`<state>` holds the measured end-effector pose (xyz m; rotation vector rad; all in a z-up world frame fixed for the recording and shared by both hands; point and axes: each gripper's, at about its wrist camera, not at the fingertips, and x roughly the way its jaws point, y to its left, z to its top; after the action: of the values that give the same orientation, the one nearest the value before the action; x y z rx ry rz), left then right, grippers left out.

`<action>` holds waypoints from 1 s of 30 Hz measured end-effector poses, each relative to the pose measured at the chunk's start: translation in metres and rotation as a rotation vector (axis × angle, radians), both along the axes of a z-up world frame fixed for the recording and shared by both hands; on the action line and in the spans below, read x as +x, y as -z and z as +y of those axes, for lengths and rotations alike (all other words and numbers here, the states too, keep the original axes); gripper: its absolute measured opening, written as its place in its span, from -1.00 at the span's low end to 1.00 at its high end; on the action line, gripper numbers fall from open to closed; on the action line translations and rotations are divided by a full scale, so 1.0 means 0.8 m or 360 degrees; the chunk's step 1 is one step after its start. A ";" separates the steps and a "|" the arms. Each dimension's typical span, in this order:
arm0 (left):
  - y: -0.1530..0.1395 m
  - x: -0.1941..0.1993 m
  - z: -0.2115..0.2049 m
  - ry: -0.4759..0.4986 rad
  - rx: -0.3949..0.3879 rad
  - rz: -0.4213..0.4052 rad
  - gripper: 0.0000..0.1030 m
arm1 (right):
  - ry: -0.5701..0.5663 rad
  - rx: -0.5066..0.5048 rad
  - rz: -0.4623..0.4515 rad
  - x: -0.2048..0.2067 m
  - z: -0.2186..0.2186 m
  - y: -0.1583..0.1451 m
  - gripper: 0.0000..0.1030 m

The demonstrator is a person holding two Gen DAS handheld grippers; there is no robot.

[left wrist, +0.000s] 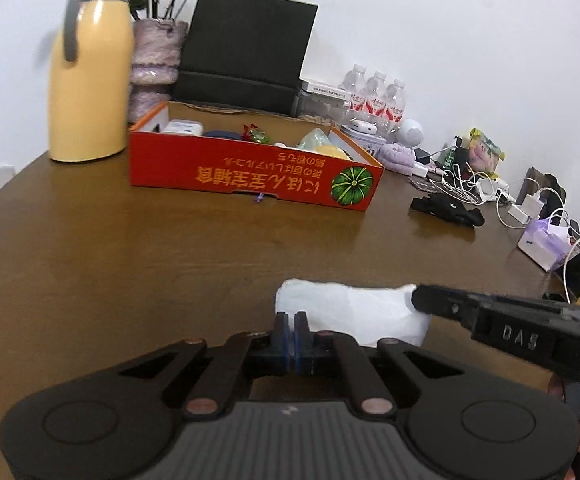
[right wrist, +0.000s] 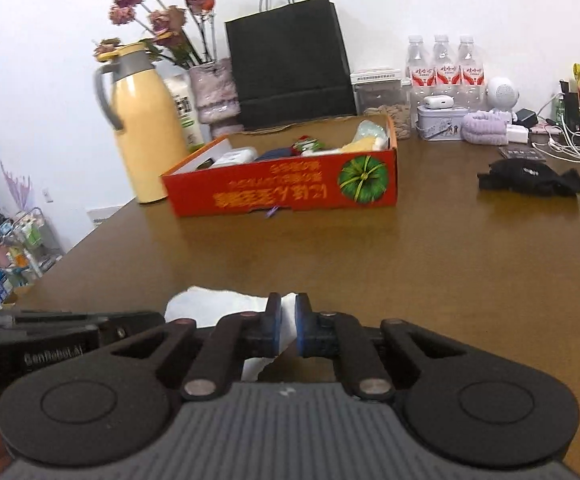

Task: Organize objects
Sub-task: 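Grasp the white cloth with both tools pinching its edges, then lift the white cloth with both tools and carry it into the box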

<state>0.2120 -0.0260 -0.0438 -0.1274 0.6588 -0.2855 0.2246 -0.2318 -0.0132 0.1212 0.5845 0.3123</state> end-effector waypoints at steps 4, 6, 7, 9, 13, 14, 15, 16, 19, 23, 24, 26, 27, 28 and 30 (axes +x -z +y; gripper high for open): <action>-0.015 -0.031 -0.002 0.0047 0.0017 -0.0054 -1.00 | 0.0000 -0.0006 -0.0004 -0.025 0.001 -0.005 -0.88; -0.018 -0.038 -0.007 0.0048 0.0044 -0.0062 -1.00 | 0.0008 -0.0009 -0.0022 -0.035 0.002 -0.008 -0.88; -0.018 -0.041 -0.008 0.0041 0.0060 -0.0055 -0.98 | 0.0015 -0.0012 -0.0031 -0.038 0.002 -0.010 -0.88; -0.012 -0.044 -0.009 0.0036 0.0088 -0.0019 -0.64 | 0.0037 -0.0025 -0.0028 -0.043 0.001 -0.011 -0.88; 0.004 -0.050 -0.011 0.0020 0.0111 0.0052 0.03 | 0.0104 -0.0007 0.0030 -0.046 -0.005 0.000 -0.88; 0.009 -0.049 -0.012 0.0028 0.0097 0.0067 0.05 | 0.0112 0.0009 0.0047 -0.047 -0.006 0.004 -0.88; 0.015 -0.048 -0.012 0.0027 0.0079 0.0082 0.05 | 0.0113 0.0022 0.0060 -0.047 -0.006 0.008 -0.88; 0.019 -0.045 -0.012 0.0023 0.0064 0.0117 0.03 | 0.0121 0.0030 0.0069 -0.049 -0.007 0.011 -0.88; 0.024 -0.043 -0.015 0.0035 0.0020 0.0143 -0.33 | 0.0141 0.0022 0.0082 -0.051 -0.005 0.017 -0.88; 0.025 -0.043 -0.017 0.0016 0.0009 0.0153 -0.92 | 0.0162 -0.0013 0.0082 -0.051 -0.004 0.019 -0.88; 0.025 -0.044 -0.016 0.0001 0.0018 0.0142 -0.93 | 0.0156 -0.0006 0.0084 -0.051 -0.005 0.018 -0.88; 0.023 -0.045 -0.014 -0.0019 -0.0015 0.0135 -0.95 | 0.0148 0.0015 0.0082 -0.050 -0.006 0.016 -0.88; 0.021 -0.045 -0.013 -0.0019 -0.0023 0.0123 -0.96 | 0.0146 0.0014 0.0074 -0.050 -0.005 0.014 -0.88; 0.018 -0.045 -0.013 -0.0019 -0.0020 0.0106 -0.96 | 0.0142 0.0014 0.0067 -0.049 -0.005 0.012 -0.88; 0.010 -0.042 -0.012 -0.0016 -0.0014 0.0071 -0.97 | 0.0132 0.0024 0.0056 -0.044 -0.006 0.007 -0.89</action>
<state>0.1786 -0.0358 -0.0520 -0.1461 0.7010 -0.2763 0.1898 -0.2367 -0.0188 0.1656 0.6104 0.2345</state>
